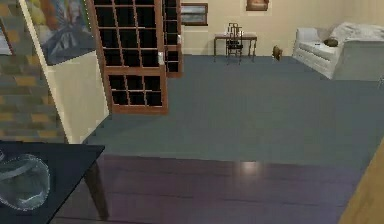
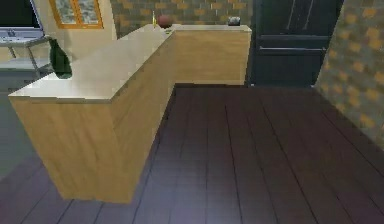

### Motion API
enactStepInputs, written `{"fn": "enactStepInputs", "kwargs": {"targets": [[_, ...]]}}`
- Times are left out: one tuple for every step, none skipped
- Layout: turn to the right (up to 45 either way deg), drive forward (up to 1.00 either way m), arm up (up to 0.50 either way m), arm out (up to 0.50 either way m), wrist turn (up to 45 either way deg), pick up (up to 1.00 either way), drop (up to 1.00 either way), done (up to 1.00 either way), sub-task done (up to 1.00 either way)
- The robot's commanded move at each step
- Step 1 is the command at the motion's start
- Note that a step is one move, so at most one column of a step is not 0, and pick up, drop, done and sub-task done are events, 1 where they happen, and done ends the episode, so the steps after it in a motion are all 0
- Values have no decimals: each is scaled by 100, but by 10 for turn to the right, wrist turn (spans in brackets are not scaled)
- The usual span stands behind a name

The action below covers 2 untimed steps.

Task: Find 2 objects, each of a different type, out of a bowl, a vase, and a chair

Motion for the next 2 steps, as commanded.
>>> {"fn": "enactStepInputs", "kwargs": {"targets": [[90,0,0,0,0,0,0,0,0],[0,100,0,0,0,0,0,0,0]]}}
